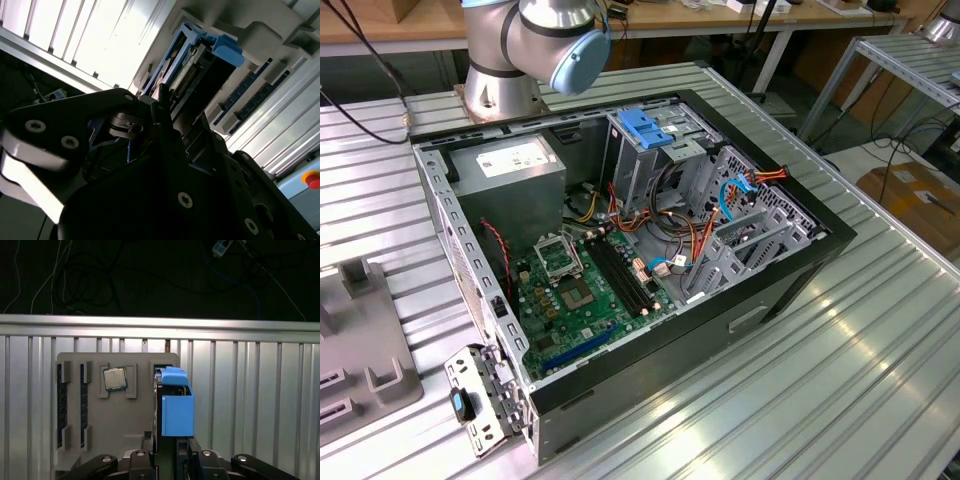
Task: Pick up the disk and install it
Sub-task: 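Pick up the disk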
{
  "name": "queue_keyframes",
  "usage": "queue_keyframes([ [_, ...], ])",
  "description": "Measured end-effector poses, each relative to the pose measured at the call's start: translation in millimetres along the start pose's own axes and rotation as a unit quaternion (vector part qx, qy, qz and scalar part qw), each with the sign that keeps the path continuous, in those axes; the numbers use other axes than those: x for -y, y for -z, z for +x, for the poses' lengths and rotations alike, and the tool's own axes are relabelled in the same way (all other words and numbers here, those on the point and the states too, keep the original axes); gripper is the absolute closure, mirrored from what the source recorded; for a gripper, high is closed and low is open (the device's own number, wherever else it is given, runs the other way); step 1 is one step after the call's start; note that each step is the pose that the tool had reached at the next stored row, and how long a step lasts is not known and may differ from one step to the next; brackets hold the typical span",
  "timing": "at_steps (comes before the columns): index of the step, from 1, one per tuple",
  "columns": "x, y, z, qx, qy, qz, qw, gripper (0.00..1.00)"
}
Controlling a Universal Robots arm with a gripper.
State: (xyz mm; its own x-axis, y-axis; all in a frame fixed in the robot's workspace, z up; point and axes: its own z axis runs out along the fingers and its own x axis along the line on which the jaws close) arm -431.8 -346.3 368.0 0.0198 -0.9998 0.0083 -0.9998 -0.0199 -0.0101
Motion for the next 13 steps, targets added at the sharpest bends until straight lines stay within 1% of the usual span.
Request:
queue_keyframes([
  [6, 0.1, 5.0, 0.0, 0.0, 0.0, 0.0, 1.0, 0.65],
  [13, 0.1, 8.1, 0.1, 0.0, 0.0, 0.0, 1.0, 0.65],
])
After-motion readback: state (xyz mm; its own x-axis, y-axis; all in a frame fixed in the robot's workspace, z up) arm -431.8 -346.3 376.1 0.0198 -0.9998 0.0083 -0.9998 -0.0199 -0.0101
